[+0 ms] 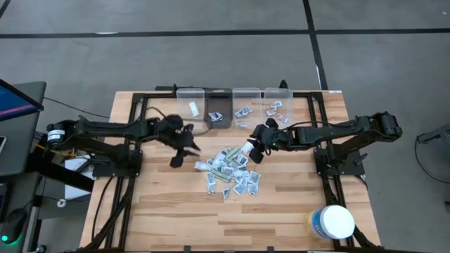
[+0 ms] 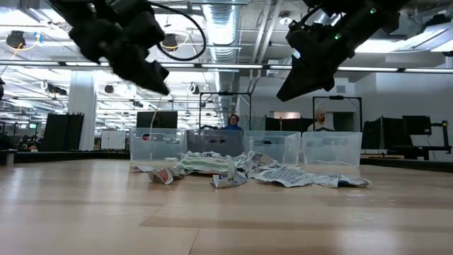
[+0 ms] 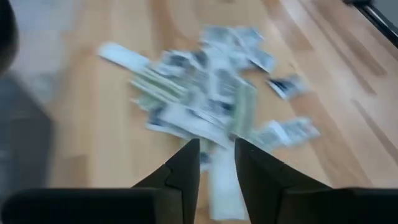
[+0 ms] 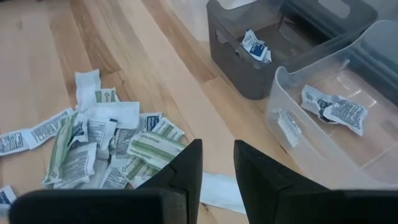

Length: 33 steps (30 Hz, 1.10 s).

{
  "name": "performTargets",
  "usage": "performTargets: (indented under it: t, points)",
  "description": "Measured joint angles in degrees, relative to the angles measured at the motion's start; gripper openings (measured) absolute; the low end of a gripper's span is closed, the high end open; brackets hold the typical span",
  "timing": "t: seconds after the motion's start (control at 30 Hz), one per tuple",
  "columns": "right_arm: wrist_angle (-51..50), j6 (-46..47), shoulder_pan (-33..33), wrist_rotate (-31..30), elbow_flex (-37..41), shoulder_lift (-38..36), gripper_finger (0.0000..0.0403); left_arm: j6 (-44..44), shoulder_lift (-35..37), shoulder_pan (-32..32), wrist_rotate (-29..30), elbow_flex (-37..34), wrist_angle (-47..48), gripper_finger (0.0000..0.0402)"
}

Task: Pick & Place First Aid Supplies
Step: Put the bandage into the left transparent bin

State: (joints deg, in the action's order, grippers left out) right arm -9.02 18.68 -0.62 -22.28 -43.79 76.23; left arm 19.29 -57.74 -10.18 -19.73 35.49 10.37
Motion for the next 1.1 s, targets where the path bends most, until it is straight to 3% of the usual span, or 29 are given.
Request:
performTargets:
  t: [0.3, 0.43, 0.67, 1.1]
  points:
    - [-0.68, -1.3, 0.36, -0.07, 0.0, 0.0, 0.0086, -1.08, -1.52, 9.78, 10.62, -6.93, -1.1, 0.0099]
    - [-0.9, -2.34, 0.39, -0.09, 0.0, 0.0, 0.0086, -1.97, -3.71, 13.03, 13.69, -9.36, -7.23, 0.0099]
    - [-1.05, -2.68, 0.45, -0.11, 0.0, 0.0, 0.0086, -1.97, -7.19, 13.56, 14.67, -9.95, -11.63, 0.0099]
    - [-1.29, -2.72, 0.23, -0.1, 0.0, 0.0, 0.0086, -1.62, -15.25, 12.36, 10.5, -9.95, -16.88, 0.0099]
